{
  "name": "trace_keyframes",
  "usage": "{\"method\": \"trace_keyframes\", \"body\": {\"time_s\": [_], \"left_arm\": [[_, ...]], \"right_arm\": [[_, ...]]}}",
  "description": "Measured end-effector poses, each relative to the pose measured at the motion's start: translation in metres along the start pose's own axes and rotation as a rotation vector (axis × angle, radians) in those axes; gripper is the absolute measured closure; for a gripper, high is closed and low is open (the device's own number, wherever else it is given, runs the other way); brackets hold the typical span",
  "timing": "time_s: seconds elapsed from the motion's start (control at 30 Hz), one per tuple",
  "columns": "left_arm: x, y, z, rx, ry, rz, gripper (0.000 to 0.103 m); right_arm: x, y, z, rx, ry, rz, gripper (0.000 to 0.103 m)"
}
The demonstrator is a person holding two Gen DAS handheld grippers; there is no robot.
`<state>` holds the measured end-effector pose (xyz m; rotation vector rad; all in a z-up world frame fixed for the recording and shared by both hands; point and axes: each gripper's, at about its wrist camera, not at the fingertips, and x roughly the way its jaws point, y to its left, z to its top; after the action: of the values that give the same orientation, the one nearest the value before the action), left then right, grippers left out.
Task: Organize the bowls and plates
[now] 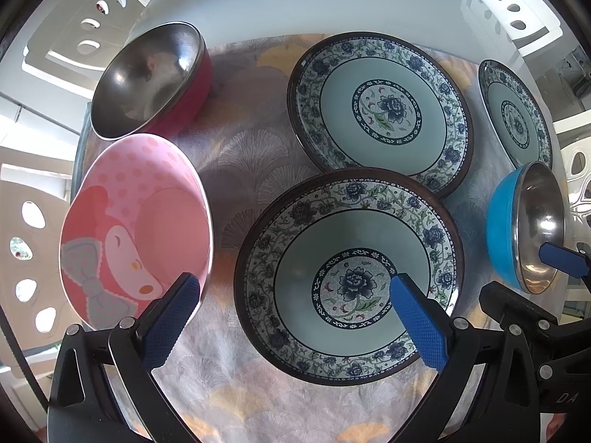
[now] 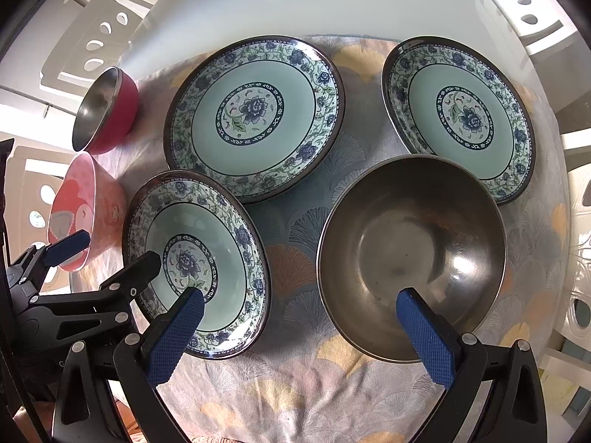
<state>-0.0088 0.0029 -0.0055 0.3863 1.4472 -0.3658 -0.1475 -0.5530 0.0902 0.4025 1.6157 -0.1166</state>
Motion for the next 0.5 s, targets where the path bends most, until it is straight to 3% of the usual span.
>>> {"method": "trace_keyframes", "body": {"time_s": [0.5], "left_arm": [[0.0020, 0.0008, -0.0007, 0.003, 0.006, 0.000, 0.001]], "right_arm": [[0.0020, 0.0021, -0.0013, 0.000, 0.007, 0.001, 0.000]]}}
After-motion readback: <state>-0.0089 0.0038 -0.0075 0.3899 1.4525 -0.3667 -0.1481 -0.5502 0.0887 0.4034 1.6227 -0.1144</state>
